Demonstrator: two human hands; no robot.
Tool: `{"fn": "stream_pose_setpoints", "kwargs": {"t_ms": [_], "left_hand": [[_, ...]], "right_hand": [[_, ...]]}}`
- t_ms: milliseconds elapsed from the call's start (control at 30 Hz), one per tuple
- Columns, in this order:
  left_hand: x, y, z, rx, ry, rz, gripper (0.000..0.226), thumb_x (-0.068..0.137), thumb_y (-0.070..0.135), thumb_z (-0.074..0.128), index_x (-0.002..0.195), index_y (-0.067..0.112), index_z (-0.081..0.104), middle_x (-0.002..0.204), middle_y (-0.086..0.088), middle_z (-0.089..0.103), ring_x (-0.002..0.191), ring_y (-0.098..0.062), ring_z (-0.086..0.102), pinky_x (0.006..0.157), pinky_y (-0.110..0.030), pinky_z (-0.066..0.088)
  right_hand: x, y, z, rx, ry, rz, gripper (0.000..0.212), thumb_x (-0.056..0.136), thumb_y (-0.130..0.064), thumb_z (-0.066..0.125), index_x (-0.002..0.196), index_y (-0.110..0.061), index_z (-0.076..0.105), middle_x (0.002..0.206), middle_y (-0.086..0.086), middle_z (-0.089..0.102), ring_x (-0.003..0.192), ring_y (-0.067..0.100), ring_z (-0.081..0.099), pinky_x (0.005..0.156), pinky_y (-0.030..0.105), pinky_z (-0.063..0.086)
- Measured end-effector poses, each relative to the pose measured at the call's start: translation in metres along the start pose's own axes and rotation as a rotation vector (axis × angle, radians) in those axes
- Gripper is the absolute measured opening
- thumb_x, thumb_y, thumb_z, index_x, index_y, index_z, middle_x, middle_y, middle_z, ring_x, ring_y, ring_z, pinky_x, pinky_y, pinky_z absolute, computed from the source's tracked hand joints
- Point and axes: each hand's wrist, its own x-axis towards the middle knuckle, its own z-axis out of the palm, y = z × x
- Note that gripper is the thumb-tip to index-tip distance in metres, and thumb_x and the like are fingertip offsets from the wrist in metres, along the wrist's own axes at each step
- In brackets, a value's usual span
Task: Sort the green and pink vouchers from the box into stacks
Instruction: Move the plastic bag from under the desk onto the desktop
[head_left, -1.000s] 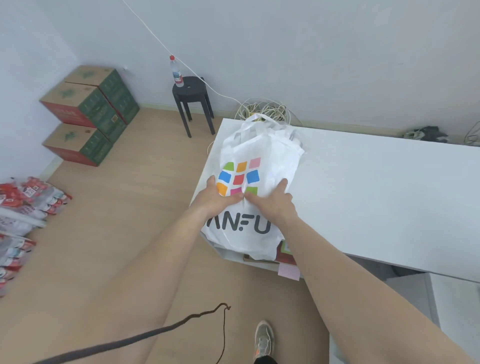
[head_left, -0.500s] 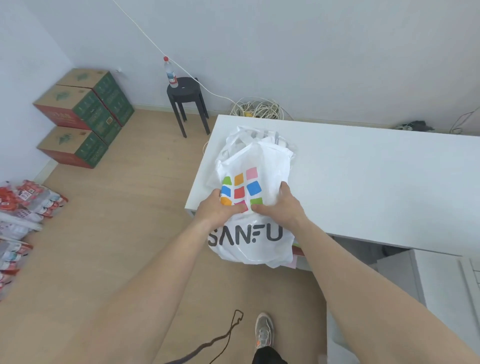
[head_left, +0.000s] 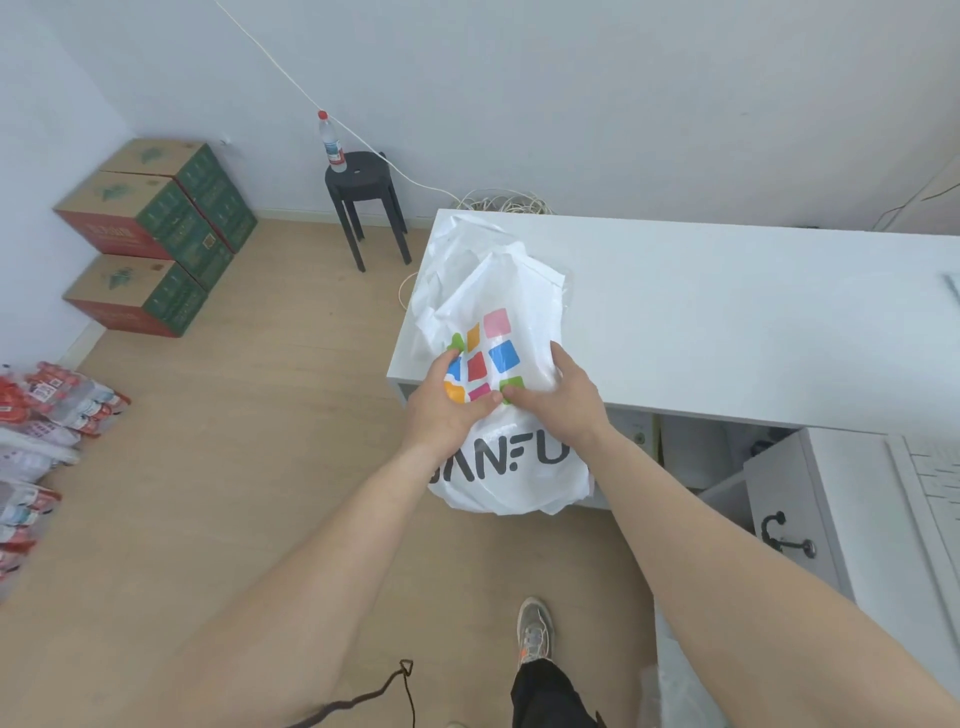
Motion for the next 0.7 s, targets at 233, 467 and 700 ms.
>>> {"fn": "stream_pose_setpoints", "kwargs": {"t_ms": [233,467,700], "left_hand": [[-0.066,-0.006,-0.036,-0.028,0.044,0.079,0.085,0.068,0.052,0.087,0.142,0.045,0.044,0.134,0.017,0.058,0.121,-0.011,0.058,0.102,-0.036,0.051],[-0.168,-0.056,-0.054,-0.026,-0.004,0.068,0.082,0.074,0.042,0.088,0.144,0.039,0.046,0.136,0.017,0.056,0.124,-0.010,0.055,0.104,-0.032,0.047],[-0.240,-0.142,-0.040,-0.036,-0.083,-0.037,0.082,0.064,0.055,0.086,0.135,0.054,0.045,0.127,0.024,0.061,0.115,-0.006,0.062,0.098,-0.036,0.054]], "right_hand": [[-0.066,-0.011,0.022,0.067,0.011,-0.098,0.097,0.063,-0.064,0.083,0.148,-0.040,0.042,0.139,-0.017,0.060,0.129,0.012,0.057,0.105,0.042,0.051],[-0.172,0.032,0.062,0.070,0.029,-0.065,0.095,0.063,-0.065,0.083,0.146,-0.042,0.043,0.135,-0.020,0.062,0.124,0.009,0.059,0.102,0.040,0.053],[-0.247,0.108,0.112,0.097,0.028,0.054,0.073,0.069,-0.055,0.083,0.133,-0.045,0.049,0.117,-0.022,0.068,0.107,0.009,0.067,0.091,0.042,0.059]]}}
